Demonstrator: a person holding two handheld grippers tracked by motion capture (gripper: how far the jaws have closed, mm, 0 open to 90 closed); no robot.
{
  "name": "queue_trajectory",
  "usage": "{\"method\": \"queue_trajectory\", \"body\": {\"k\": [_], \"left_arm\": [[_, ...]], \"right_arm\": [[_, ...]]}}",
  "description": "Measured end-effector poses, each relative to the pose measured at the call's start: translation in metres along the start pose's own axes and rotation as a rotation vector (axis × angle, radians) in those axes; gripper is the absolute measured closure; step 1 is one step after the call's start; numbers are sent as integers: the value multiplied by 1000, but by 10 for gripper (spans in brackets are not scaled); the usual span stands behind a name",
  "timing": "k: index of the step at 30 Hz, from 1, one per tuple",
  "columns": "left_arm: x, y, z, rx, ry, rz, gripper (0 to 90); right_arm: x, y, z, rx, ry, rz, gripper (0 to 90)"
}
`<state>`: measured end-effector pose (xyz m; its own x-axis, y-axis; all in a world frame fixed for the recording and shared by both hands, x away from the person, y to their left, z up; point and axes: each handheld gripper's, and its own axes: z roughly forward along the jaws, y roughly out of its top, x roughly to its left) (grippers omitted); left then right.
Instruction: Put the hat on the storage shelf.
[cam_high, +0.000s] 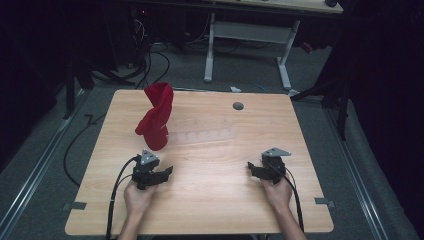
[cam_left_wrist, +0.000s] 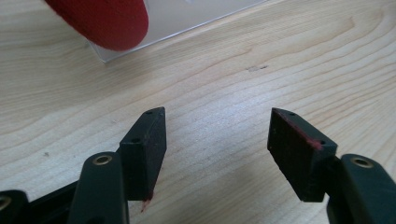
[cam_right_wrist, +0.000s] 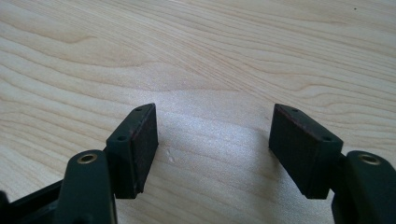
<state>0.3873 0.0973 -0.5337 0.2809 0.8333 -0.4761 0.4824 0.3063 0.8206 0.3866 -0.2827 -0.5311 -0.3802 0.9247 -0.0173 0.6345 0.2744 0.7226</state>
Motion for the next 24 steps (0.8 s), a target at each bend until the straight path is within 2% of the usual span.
{"method": "queue_trajectory", "body": {"k": [7,9,17,20,24], "left_arm": [[1,-4,5,11,20,22,376],[1,-6,7,24,15,16,376],[-2,-11,10,16,1,57,332],[-4,-14,11,20,15,90,300],[-4,-13,12,19,23,83,265]], "right_arm": [[0,0,0,0,0,0,329],[0,0,0,0,0,-1,329],[0,0,0,1,0,-1,329],[0,0,0,0,0,-1,329],[0,0,0,0,0,0,329]]}}
